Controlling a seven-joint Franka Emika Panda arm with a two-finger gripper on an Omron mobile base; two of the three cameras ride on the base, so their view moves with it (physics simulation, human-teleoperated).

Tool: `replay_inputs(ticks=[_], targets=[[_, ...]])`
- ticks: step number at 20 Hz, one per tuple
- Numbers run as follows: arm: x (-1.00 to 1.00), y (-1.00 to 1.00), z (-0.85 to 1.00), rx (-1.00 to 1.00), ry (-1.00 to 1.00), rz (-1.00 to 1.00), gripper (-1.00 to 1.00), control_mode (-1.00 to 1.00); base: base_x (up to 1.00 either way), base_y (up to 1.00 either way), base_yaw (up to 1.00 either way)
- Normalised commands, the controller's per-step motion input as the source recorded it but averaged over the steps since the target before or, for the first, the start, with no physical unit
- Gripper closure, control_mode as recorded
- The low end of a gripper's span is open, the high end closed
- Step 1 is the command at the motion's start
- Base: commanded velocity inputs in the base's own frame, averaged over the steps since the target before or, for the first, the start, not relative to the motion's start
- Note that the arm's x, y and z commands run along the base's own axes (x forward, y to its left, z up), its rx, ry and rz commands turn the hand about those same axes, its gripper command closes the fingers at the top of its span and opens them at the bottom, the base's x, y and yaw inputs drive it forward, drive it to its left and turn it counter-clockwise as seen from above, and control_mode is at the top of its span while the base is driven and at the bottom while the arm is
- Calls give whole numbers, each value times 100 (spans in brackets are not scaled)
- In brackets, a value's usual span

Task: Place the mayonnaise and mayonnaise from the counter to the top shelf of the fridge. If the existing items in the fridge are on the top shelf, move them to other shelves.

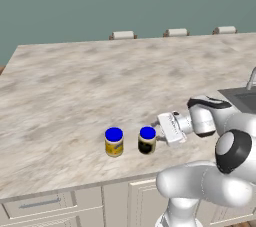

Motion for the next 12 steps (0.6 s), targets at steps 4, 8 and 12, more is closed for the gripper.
replay_inputs(ticks=[4, 8, 12], targets=[[18, 0, -24, -2, 0, 0, -100, -100, 0, 0, 0], [33, -6, -7, 0, 0, 0, -100, -100, 0, 0, 0], [-1, -18, -11, 0, 0, 2, -100, -100, 0, 0, 0]])
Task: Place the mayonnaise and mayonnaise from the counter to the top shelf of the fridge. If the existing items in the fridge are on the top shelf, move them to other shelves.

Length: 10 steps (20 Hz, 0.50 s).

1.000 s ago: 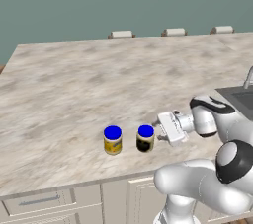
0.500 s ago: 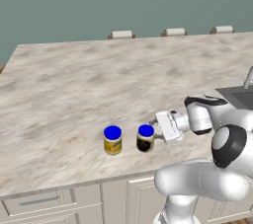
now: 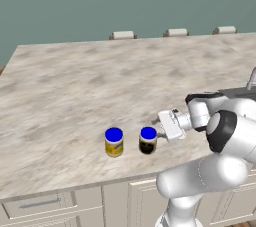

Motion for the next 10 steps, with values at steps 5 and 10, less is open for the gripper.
replay_inputs(ticks=[5, 10], targets=[[-21, -2, 0, 0, 0, 3, -100, -100, 0, 0, 0], [-3, 4, -7, 0, 0, 3, -100, -100, 0, 0, 0]])
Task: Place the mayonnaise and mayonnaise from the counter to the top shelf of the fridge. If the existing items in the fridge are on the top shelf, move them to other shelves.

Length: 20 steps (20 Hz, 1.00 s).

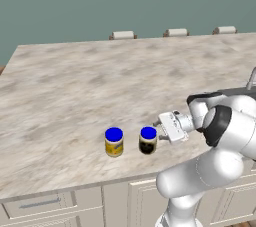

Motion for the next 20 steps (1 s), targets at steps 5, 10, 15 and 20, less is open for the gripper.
replay_inputs(ticks=[5, 10, 15, 20], targets=[[0, 22, -4, 0, 0, 1, -100, -100, 0, 0, 0], [0, 19, -1, 0, 0, 0, -100, -100, 0, 0, 0], [0, 15, 0, 0, 0, 0, -100, -100, 0, 0, 0], [-1, 8, -1, 0, 0, 0, -100, -100, 0, 0, 0]])
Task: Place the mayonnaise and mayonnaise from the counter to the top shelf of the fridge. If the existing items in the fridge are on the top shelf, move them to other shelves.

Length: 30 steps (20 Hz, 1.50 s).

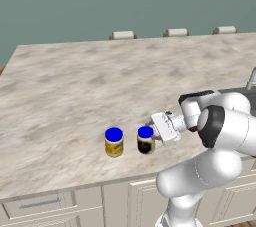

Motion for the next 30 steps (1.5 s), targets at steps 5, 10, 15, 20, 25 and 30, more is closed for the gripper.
replay_inputs(ticks=[5, 10, 15, 20, 25, 30], targets=[[-2, 0, 0, -1, 0, 0, 100, -100, 0, 0, 0], [0, 1, 0, -3, 0, 0, 100, -100, 0, 0, 0], [-12, 0, -6, -3, 3, 0, 100, -100, 0, 0, 0], [-42, -7, 28, 6, 0, 0, 100, -100, 0, 0, 0], [-90, -6, 98, 8, -3, 0, 100, -100, 0, 0, 0], [-100, 0, 100, 3, -9, 0, 100, -100, 0, 0, 0]])
